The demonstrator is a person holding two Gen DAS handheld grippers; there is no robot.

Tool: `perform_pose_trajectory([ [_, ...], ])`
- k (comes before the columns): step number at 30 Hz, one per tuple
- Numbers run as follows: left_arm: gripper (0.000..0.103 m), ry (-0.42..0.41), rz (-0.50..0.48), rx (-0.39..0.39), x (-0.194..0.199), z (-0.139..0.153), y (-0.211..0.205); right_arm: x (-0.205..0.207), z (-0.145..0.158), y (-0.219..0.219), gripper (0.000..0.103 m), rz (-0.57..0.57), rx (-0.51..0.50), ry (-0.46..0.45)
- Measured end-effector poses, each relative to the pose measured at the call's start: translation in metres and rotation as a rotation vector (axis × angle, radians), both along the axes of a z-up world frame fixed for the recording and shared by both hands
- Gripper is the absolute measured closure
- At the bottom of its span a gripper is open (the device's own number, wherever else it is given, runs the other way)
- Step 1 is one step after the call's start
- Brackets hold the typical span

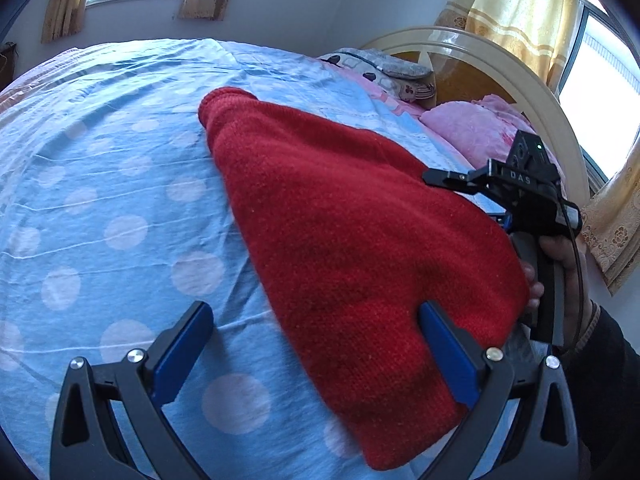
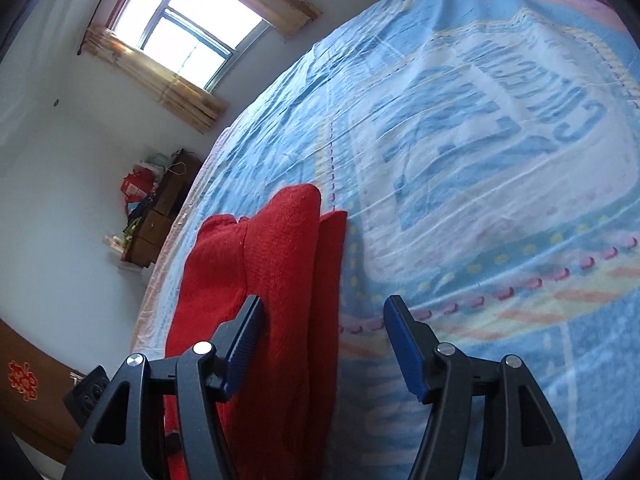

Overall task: Fold small clothes
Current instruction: 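Grasp the folded red sweater edge with the right gripper while the left gripper grasps it too, then lift the held sweater with both grippers and carry it across the bed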

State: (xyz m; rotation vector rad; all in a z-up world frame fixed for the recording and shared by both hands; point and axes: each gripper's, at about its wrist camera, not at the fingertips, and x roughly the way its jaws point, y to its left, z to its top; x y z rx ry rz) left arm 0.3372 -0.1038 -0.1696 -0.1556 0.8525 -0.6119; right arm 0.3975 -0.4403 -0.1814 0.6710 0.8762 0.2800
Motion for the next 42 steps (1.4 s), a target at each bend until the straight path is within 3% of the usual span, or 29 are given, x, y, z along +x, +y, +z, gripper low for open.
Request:
perform_pose_trajectory([
  [9, 0.000, 0.009, -0.017, -0.035, 0.000, 0.000, 0.003, 0.023, -0.005, -0.001, 0.040, 0.008, 0.079, 0.009],
  [19, 0.000, 0.013, -0.037, -0.031, 0.001, 0.000, -0.002, 0.044, -0.008, 0.023, 0.040, 0.125, 0.139, -0.004],
  [21, 0.000, 0.013, -0.036, -0.024, 0.001, 0.001, -0.004, 0.049, -0.009, 0.028, 0.042, 0.144, 0.129, 0.000],
  [23, 0.000, 0.011, -0.034, -0.013, 0.002, 0.001, -0.006, 0.049, -0.012, 0.028, 0.056, 0.140, 0.132, 0.002],
  [26, 0.000, 0.006, -0.032, 0.008, 0.002, 0.001, -0.010, 0.048, -0.018, 0.020, 0.065, 0.110, 0.152, 0.011],
  [31, 0.000, 0.003, -0.027, 0.027, 0.001, 0.002, -0.012, 0.043, -0.017, 0.026, 0.067, 0.110, 0.083, -0.014],
  [37, 0.000, 0.003, -0.025, 0.028, 0.002, 0.002, -0.012, 0.043, -0.018, 0.026, 0.067, 0.107, 0.070, -0.020],
  [42, 0.009, 0.001, -0.049, 0.008, 0.000, 0.003, -0.013, 0.044, -0.018, 0.027, 0.067, 0.106, 0.056, -0.021],
])
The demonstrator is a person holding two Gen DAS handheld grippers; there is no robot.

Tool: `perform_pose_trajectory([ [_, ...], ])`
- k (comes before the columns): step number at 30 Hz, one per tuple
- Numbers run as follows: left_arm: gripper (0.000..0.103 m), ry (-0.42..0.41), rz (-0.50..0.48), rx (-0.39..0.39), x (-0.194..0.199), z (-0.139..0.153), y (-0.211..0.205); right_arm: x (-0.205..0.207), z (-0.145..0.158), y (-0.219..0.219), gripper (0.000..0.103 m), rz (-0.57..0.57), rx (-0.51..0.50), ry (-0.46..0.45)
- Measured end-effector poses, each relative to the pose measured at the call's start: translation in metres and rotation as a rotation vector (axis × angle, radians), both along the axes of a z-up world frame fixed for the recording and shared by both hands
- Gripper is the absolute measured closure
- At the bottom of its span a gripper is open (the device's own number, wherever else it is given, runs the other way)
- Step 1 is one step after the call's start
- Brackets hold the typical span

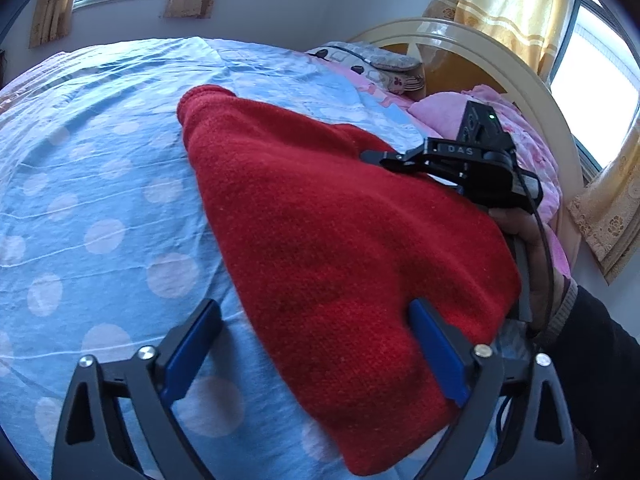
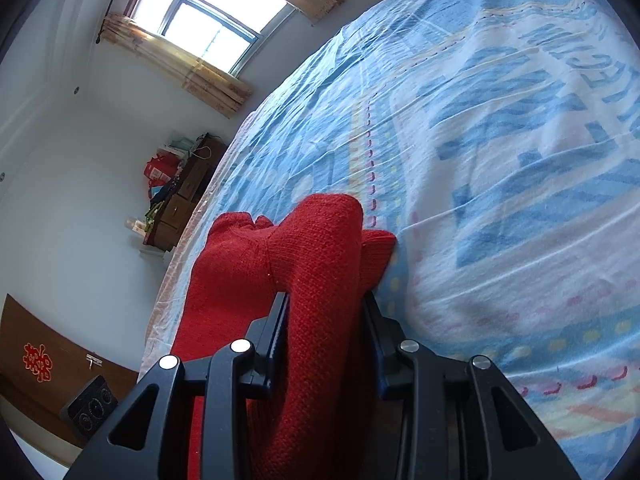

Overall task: Fold small clothes
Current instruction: 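Lift the held sweater with both grippers and carry it across the bed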

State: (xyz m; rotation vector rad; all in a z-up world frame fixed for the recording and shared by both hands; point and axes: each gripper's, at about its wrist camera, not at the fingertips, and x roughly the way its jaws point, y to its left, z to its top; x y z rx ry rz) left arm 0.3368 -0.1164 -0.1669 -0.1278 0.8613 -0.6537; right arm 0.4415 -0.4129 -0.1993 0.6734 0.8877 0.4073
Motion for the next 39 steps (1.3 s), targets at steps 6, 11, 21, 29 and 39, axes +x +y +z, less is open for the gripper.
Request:
perform_pose_trajectory([
  [6, 0.023, 0.006, -0.031, -0.021, -0.002, 0.002, -0.004, 0.003, -0.001, 0.002, 0.068, 0.000, -0.003, -0.001],
  [11, 0.034, -0.016, -0.045, -0.017, -0.007, 0.006, -0.006, 0.002, 0.000, 0.004, 0.070, 0.003, -0.033, -0.022],
  [21, 0.058, -0.025, -0.009, 0.004, -0.020, 0.016, -0.003, -0.017, 0.019, 0.018, 0.076, -0.004, -0.080, -0.073],
  [29, 0.061, -0.020, 0.001, 0.034, -0.039, 0.025, 0.002, -0.050, 0.032, 0.029, 0.076, -0.022, -0.043, -0.109],
  [39, 0.062, -0.054, 0.001, 0.045, -0.071, 0.040, 0.017, -0.087, 0.042, 0.054, 0.076, 0.009, 0.000, -0.142],
])
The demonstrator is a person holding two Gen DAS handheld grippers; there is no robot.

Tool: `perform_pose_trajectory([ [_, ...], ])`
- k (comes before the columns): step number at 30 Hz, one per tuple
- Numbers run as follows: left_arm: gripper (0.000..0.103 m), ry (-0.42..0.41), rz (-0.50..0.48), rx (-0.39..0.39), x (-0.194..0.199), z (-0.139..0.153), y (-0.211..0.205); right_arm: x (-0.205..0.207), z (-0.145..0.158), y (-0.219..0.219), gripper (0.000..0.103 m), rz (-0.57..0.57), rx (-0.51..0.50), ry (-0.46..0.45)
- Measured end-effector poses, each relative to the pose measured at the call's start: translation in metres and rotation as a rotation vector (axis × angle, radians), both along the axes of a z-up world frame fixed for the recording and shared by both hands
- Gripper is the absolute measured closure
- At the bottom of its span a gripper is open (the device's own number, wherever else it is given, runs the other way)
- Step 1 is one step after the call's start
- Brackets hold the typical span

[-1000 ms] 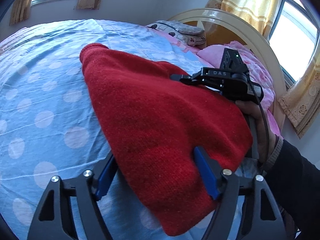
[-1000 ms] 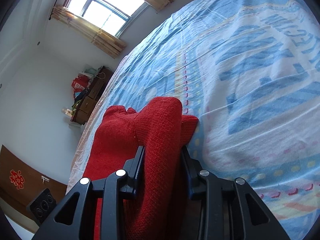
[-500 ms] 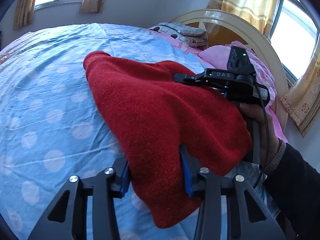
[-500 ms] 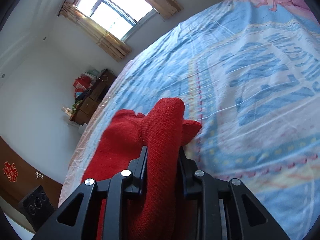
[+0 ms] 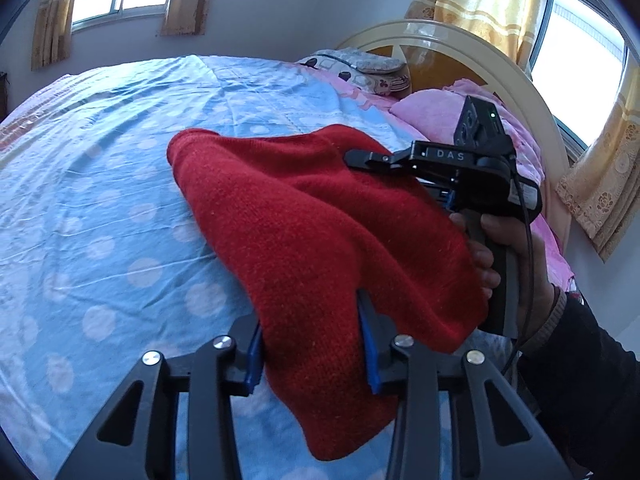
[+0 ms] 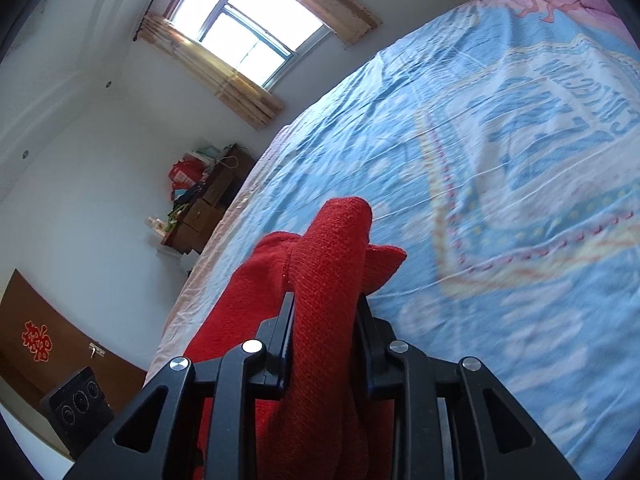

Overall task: Fold small clothes
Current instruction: 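Lift the held sweater with both grippers and carry it across the bed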

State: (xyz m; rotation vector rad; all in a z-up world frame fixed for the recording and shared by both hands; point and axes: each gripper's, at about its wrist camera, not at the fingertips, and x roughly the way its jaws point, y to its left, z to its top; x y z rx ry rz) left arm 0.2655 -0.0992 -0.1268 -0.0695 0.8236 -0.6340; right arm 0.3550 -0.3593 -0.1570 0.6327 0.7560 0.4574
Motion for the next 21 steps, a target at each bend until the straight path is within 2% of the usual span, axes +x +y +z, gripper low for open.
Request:
perform_pose_trajectory([
  [8, 0.063, -0.021, 0.028, 0.014, -0.015, 0.006, 0.018, -0.021, 0.010, 0.039, 0.076, 0.044, 0.023, -0.027],
  [21, 0.063, -0.073, 0.084, 0.036, -0.040, 0.017, 0.057, -0.026, 0.012, 0.100, 0.077, 0.111, 0.056, -0.033],
])
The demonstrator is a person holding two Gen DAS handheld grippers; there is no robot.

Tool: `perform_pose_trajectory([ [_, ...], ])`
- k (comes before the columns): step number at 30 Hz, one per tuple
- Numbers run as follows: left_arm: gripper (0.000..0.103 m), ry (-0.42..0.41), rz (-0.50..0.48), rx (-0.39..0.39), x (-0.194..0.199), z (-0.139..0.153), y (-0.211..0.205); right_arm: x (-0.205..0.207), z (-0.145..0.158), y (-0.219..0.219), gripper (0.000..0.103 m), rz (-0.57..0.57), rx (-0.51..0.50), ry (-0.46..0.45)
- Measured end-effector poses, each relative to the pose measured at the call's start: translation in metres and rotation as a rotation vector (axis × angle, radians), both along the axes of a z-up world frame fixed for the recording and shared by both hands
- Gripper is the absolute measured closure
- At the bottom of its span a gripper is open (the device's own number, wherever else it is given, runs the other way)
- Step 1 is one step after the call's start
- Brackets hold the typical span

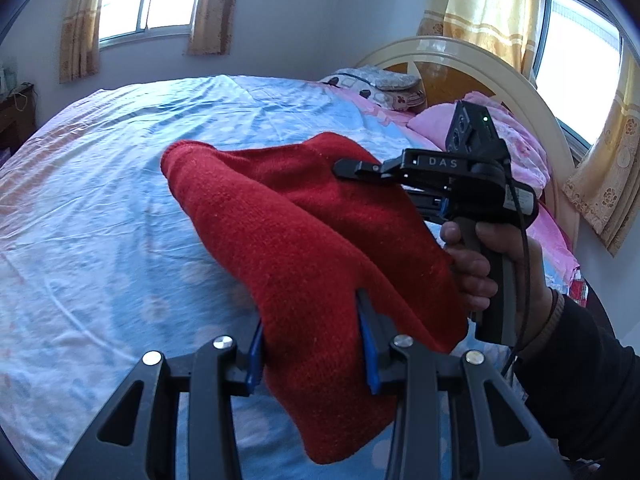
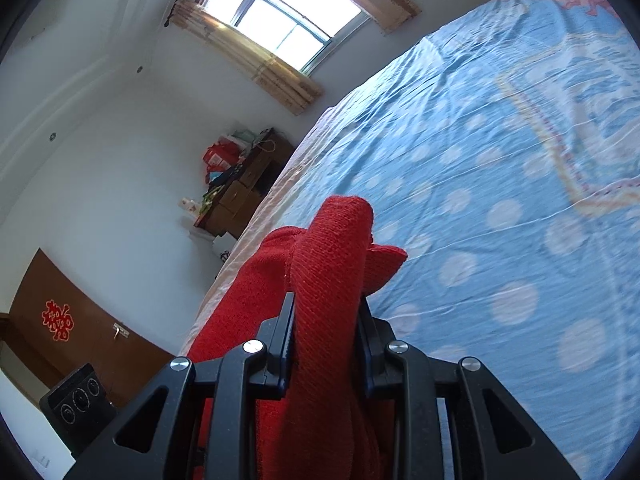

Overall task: Fold small clothes
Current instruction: 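Lift the held sweater with both grippers and carry it across the bed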

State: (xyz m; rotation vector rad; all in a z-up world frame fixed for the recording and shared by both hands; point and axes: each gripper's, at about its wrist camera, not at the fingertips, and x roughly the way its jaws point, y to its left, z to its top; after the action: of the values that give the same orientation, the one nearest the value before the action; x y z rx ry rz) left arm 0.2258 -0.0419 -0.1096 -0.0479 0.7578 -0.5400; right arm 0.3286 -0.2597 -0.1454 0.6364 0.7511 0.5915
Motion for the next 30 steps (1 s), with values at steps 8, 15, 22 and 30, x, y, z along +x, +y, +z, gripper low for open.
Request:
perform_pose_trajectory([
  [8, 0.063, -0.006, 0.055, 0.003, -0.012, 0.000, 0.027, -0.004, 0.002, 0.042, 0.077, 0.051, -0.005, -0.006],
  [15, 0.063, -0.023, 0.101, 0.018, -0.025, -0.001, 0.049, -0.003, 0.006, 0.078, 0.077, 0.103, -0.003, -0.020],
  [22, 0.063, -0.025, 0.146, 0.036, -0.038, -0.005, 0.070, -0.002, 0.009, 0.113, 0.077, 0.152, -0.007, -0.032],
  [30, 0.063, -0.030, 0.192, 0.042, -0.052, -0.008, 0.091, 0.000, 0.010, 0.151, 0.077, 0.198, -0.006, -0.031],
])
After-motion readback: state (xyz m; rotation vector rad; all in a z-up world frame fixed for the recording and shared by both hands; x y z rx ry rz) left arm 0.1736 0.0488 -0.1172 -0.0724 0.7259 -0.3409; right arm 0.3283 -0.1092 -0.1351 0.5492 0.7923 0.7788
